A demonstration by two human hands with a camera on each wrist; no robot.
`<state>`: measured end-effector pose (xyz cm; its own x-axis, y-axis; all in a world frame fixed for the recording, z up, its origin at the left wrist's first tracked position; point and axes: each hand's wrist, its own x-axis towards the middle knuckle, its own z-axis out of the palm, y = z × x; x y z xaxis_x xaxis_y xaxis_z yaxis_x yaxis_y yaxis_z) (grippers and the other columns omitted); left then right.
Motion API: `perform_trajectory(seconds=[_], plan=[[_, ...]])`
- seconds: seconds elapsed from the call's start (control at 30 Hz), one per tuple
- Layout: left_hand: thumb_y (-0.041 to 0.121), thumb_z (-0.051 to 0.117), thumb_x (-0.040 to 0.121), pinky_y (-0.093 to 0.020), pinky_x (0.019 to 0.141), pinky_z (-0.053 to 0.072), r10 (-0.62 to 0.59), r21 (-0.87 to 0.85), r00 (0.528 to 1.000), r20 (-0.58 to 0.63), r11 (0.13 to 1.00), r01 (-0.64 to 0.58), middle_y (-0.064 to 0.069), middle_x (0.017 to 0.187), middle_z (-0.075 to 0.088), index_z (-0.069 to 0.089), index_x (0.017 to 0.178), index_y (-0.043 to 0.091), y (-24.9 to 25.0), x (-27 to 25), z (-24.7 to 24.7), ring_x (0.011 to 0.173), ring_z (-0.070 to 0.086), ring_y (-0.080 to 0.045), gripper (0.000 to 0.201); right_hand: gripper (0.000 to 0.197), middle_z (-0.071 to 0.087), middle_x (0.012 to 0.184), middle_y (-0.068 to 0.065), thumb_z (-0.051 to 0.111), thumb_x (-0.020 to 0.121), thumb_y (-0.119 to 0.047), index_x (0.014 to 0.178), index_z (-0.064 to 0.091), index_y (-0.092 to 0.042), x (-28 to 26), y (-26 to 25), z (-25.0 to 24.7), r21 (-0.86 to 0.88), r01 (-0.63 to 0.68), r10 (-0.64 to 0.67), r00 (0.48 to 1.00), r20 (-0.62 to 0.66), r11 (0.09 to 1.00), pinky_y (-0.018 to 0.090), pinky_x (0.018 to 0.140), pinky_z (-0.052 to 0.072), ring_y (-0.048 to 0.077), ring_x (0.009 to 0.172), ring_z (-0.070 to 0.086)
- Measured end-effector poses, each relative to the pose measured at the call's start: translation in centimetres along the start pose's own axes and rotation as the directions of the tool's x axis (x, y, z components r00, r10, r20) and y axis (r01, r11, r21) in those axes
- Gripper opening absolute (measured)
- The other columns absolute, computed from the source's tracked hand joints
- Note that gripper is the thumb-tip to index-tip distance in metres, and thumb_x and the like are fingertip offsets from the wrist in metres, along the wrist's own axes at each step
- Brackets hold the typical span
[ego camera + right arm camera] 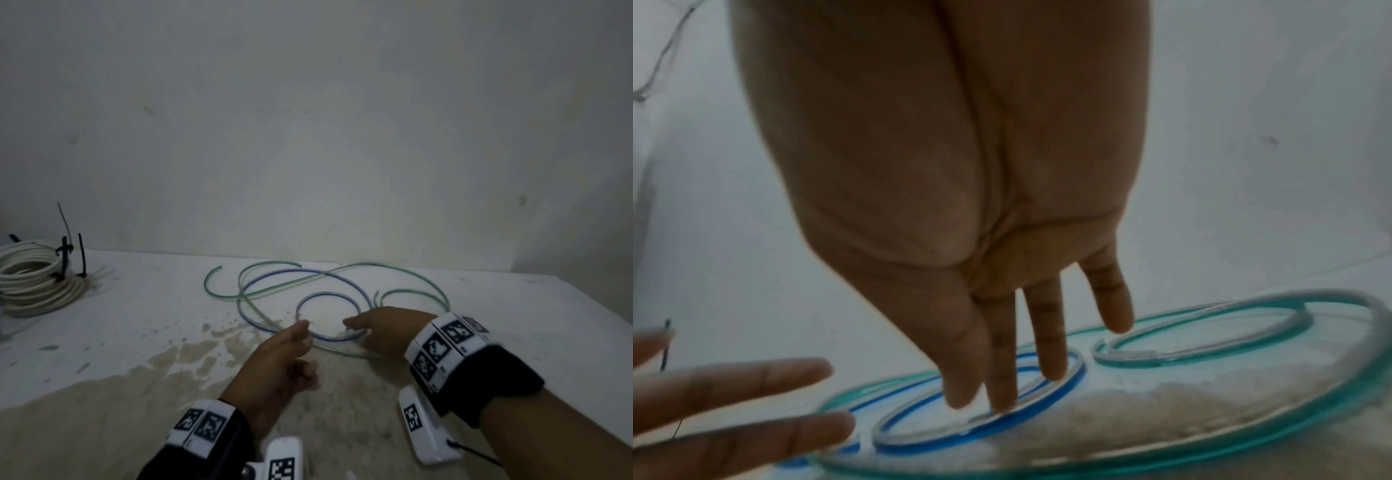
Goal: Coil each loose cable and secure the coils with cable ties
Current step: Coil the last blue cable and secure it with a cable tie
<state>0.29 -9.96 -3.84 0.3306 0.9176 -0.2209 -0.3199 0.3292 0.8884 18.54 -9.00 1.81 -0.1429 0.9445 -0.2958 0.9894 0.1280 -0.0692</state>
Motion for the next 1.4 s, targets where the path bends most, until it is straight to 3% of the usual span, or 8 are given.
perform_trajectory(seconds=[0.2,0.37,0.6,0.77,0.97,1.13,1.27,1.4], plan=[[0.005,0.053,0.094,-0.042,0.072,0.055,-0.016,-0.037,1.0,0.011,0.999,0.017,-0.007,0.073,0.066,0.057,0.119,0.006,-0.2,0.6,-0.6,0.057,0.059,-0.019,0.026,0.027,0.064,0.115,0.015,0.05,0.089,-0.005,0.109,0.066,-0.001,2.3,-0.5,1.3,-0.222,-0.074,0.068,0.997,-0.034,0.972,0.035,0.092,0.051,0.027,0.099,0.062],[0.005,0.052,0.095,-0.04,0.076,0.056,-0.017,-0.098,1.0,-0.019,0.995,0.015,-0.007,0.102,0.064,0.059,0.108,0.009,-0.1,0.7,-0.7,0.079,0.064,-0.023,0.015,0.015,0.062,0.101,0.011,0.046,0.095,-0.013,0.091,0.06,-0.014,-0.2,0.9,-1.2,-0.1,-0.067,0.044,0.975,-0.217,0.993,0.025,0.073,0.037,0.024,0.091,0.057],[0.0,0.05,0.094,-0.037,0.079,0.053,0.029,-0.112,0.999,-0.039,0.993,-0.033,-0.01,0.11,0.06,0.053,0.123,0.005,-0.3,0.4,-0.6,0.098,0.06,-0.026,0.029,0.012,0.063,0.079,0.018,0.051,0.095,-0.015,0.095,0.06,-0.008,-5.5,5.5,-8.3,0.094,-0.087,0.127,0.609,-0.783,0.992,0.031,0.063,0.035,0.032,0.071,0.057],[0.004,0.05,0.095,-0.039,0.082,0.051,0.035,-0.111,0.999,-0.03,0.993,-0.038,-0.011,0.117,0.057,0.05,0.129,0.005,-0.2,0.1,-0.6,0.103,0.058,-0.028,0.034,0.016,0.061,0.086,0.017,0.047,0.096,-0.016,0.101,0.058,-0.006,-10.4,6.6,-13.0,0.111,-0.039,0.118,0.331,-0.936,0.993,0.03,0.067,0.032,0.032,0.078,0.055],[0.008,0.053,0.093,-0.034,0.087,0.05,0.297,-0.003,0.954,-0.034,0.955,-0.297,-0.008,0.121,0.064,0.057,0.12,0.012,1.9,-1.4,0.8,0.104,0.064,-0.023,0.027,0.016,0.055,0.081,0.003,0.045,0.098,-0.019,0.103,0.059,-0.013,-13.2,3.6,-15.2,0.055,0.173,0.009,0.254,-0.967,0.983,0.024,0.061,0.026,0.015,0.07,0.046],[0.054,0.064,0.067,-0.031,0.101,0.042,0.535,0.051,0.836,0.126,0.838,-0.544,0.011,0.13,0.058,0.048,0.124,0.034,6.0,-4.6,4.5,0.12,0.055,-0.008,0.062,0.022,0.049,0.071,-0.017,0.044,0.091,-0.024,0.096,0.063,-0.014,-13.1,-0.6,-14.0,-0.017,0.355,-0.119,0.268,-0.956,0.935,0.003,0.065,0.031,0.002,0.072,0.044],[0.039,0.056,0.088,-0.039,0.09,0.05,0.488,-0.096,0.838,0.244,0.872,-0.48,-0.005,0.088,0.072,0.063,0.1,0.012,8.1,-7.4,7.1,0.09,0.069,-0.019,0.03,0.021,0.058,0.078,-0.001,0.044,0.094,-0.018,0.094,0.063,-0.01,-12.3,-2.5,-12.5,-0.028,0.403,-0.134,0.239,-0.962,0.915,0.018,0.068,0.035,0.01,0.075,0.048],[0.027,0.052,0.084,-0.03,0.048,0.051,0.345,-0.35,0.872,0.346,0.91,-0.221,0.001,0.049,0.036,0.058,0.076,0.009,8.6,-10.1,7.3,0.04,0.04,-0.013,0.021,0.023,0.061,0.085,0.01,0.041,0.097,-0.017,0.094,0.061,-0.007,-11.8,-1.5,-11.9,-0.016,0.292,-0.062,0.149,-0.987,0.956,0.023,0.068,0.029,0.023,0.079,0.052]])
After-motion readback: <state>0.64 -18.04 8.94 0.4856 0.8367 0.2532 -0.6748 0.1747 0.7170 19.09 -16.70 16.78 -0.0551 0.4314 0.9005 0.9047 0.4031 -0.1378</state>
